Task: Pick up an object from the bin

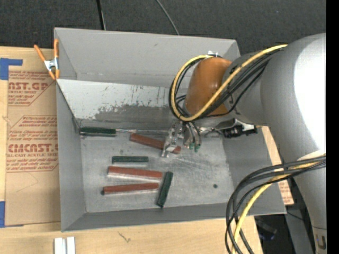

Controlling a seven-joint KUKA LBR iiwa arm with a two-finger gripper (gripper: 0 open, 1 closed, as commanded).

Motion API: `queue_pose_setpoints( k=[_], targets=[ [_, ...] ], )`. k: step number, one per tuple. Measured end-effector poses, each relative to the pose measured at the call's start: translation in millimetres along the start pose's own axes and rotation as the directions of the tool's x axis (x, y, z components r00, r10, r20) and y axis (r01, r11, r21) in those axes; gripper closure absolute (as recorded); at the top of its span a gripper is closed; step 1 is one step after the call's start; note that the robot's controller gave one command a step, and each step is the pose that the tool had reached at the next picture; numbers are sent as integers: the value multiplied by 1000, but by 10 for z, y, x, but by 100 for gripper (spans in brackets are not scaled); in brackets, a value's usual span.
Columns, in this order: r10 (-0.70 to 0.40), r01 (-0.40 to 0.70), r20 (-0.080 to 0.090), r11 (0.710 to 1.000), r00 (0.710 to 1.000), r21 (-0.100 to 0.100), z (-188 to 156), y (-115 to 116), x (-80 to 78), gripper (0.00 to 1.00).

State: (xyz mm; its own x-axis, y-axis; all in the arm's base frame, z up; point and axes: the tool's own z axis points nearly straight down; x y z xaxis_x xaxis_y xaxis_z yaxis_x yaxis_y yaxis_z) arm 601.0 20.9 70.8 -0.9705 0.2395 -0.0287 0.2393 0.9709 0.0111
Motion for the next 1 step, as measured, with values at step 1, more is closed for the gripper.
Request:
queue_pose_setpoints(
  k=[1],
  targets=[
    [45,-45,-4,999,999,2,-34,-5,7,100]
  ],
)
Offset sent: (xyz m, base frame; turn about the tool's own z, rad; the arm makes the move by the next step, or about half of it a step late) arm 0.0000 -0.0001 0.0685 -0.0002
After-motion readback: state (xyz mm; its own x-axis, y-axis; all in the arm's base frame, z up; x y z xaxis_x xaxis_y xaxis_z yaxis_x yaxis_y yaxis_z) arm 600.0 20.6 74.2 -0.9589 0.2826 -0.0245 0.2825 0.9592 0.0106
